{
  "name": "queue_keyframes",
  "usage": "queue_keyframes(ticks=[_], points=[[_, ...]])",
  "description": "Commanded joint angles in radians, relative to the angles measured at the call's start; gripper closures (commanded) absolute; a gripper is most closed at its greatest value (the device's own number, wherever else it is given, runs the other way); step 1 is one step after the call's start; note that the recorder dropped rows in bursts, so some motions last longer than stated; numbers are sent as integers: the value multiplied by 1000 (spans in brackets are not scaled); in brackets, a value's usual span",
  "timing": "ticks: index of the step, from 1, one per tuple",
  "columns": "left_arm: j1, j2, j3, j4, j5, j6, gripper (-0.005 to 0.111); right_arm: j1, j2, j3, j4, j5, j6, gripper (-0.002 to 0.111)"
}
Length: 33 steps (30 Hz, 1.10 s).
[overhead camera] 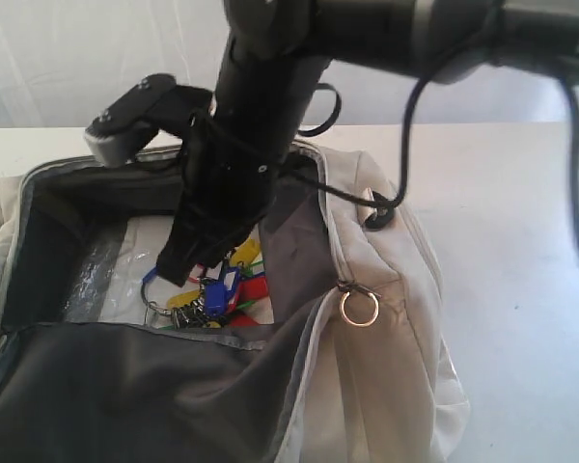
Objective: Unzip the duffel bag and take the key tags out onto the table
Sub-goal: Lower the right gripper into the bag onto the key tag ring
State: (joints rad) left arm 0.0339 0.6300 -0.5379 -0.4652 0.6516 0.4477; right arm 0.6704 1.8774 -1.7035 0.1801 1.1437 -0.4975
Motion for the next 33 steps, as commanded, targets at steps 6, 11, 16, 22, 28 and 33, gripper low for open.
queue_keyframes(ticks=[6, 11, 16, 22, 28, 33], points=[[-8, -2, 15, -90, -1, 54, 107, 26, 143, -19, -54, -156, -351, 63], [-49, -2, 18, -110, -1, 83, 107, 32, 181, -19, -51, -74, -470, 49], [-96, -2, 18, -108, 7, 108, 107, 47, 221, -19, -71, -108, -507, 49], [-106, -2, 18, -106, 13, 108, 107, 78, 262, -19, -115, -171, -531, 49], [-106, -2, 18, -106, 13, 111, 107, 90, 297, -19, -140, -225, -480, 49], [-106, -2, 18, -106, 13, 111, 107, 88, 295, -25, -252, -215, -234, 49]])
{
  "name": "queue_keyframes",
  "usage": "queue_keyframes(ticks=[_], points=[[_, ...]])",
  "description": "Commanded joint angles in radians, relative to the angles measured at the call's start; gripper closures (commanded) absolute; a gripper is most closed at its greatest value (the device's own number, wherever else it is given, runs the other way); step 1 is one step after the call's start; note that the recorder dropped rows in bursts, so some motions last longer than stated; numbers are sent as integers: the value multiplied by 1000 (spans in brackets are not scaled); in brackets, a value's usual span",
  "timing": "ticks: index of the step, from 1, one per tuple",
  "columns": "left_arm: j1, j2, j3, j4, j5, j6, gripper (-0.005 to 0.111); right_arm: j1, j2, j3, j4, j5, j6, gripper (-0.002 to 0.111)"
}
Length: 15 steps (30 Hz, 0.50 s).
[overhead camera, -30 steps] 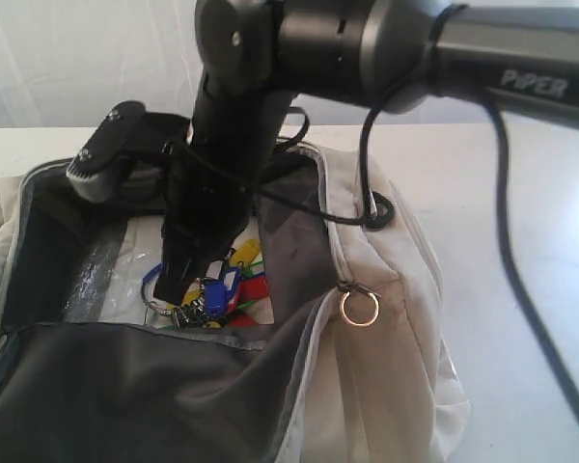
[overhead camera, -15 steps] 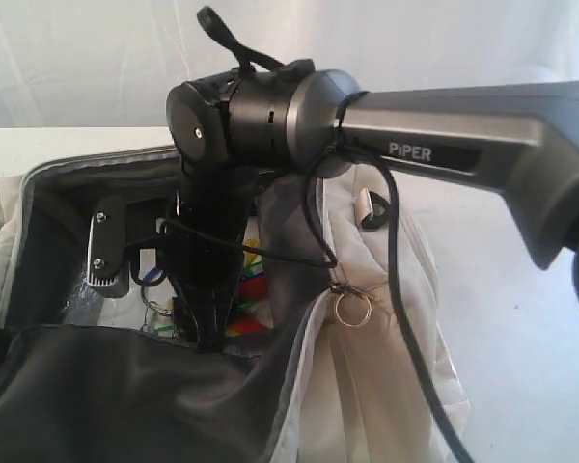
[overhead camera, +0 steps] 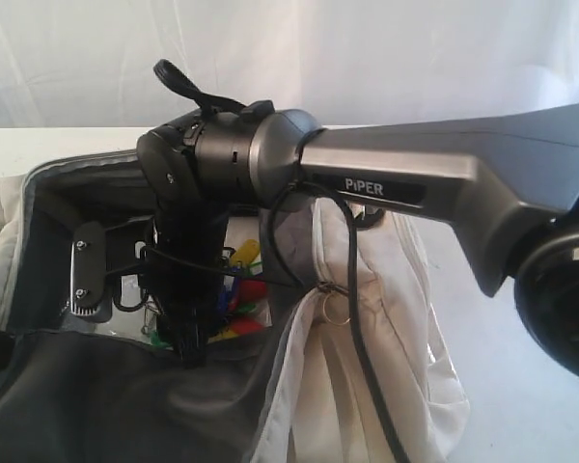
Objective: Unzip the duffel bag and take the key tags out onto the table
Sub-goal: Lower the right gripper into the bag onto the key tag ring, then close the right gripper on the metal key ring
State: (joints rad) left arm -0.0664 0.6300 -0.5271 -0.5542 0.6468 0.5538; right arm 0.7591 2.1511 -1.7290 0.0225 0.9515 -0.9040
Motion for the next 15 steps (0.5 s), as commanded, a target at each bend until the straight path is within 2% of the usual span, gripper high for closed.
queue_keyframes(ticks=[1, 5, 15], points=[[-5, -2, 7, -17, 17, 5, 107, -5, 22, -9, -109, -10, 205, 49], [-5, -2, 7, -17, 17, 5, 107, -36, 25, -20, -86, 31, 239, 54], [-5, -2, 7, -17, 17, 5, 107, -98, 25, -134, 138, 131, 232, 54]])
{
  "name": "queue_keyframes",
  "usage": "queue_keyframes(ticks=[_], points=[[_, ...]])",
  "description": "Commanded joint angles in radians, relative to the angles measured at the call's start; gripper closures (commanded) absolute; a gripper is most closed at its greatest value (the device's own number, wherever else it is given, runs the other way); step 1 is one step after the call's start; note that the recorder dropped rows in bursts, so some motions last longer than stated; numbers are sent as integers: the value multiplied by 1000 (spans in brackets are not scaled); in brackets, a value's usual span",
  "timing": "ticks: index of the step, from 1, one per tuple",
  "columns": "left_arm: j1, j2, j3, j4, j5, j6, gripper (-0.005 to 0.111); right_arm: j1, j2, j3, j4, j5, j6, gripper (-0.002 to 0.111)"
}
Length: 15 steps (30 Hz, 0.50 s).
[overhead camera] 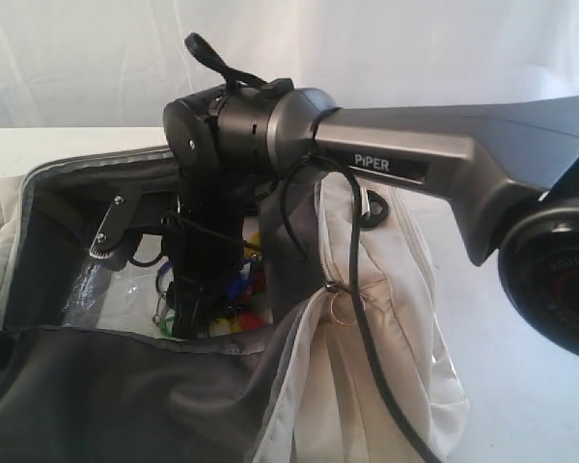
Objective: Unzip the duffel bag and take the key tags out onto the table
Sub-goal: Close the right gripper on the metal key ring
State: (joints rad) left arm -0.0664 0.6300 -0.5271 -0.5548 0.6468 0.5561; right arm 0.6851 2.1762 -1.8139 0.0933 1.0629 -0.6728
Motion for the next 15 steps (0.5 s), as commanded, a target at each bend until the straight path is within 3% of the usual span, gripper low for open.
queue_keyframes(ticks=[1, 15], points=[[-5, -2, 7, -16, 17, 2, 107, -24, 0, -56, 72, 17, 1, 54], [-5, -2, 8, -16, 14, 2, 107, -18, 135, -131, 84, 50, 179, 45]])
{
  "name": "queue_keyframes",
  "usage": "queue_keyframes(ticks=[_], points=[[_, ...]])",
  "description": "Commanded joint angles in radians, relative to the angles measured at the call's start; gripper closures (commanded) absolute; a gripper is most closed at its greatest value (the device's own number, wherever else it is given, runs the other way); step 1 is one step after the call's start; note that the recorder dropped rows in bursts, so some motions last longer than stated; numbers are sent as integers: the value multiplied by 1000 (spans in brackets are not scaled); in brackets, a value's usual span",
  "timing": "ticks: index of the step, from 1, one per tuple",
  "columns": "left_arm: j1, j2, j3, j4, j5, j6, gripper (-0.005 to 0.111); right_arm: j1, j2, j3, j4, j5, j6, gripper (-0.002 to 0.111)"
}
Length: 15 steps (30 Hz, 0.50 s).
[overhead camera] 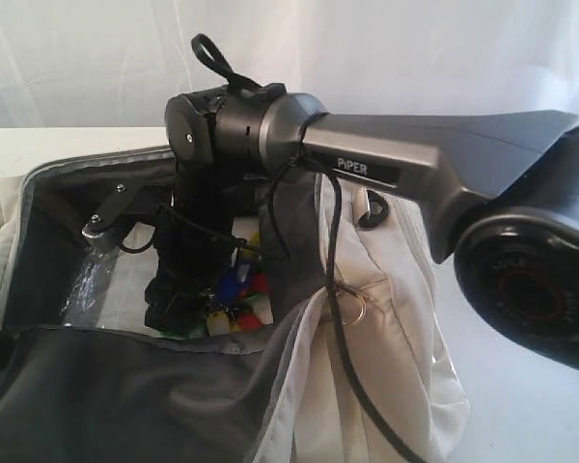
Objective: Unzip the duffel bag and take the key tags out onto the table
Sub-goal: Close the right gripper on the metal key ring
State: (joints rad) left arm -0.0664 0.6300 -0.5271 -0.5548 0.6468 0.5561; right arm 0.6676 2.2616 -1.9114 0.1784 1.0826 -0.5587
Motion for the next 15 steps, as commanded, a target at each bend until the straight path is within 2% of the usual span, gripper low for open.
queue_keyframes(ticks=[1, 4, 9, 15], points=[[-5, -2, 8, -16, 12, 2, 107, -1, 59, -40, -1, 46, 70, 46], [-5, -2, 8, -16, 11, 2, 107, -1, 88, -55, -20, 131, 77, 61], [-5, -2, 8, -16, 9, 2, 107, -1, 96, -55, -103, 138, 151, 108], [-5, -2, 8, -16, 9, 2, 107, -1, 30, -75, -103, 138, 167, 108]])
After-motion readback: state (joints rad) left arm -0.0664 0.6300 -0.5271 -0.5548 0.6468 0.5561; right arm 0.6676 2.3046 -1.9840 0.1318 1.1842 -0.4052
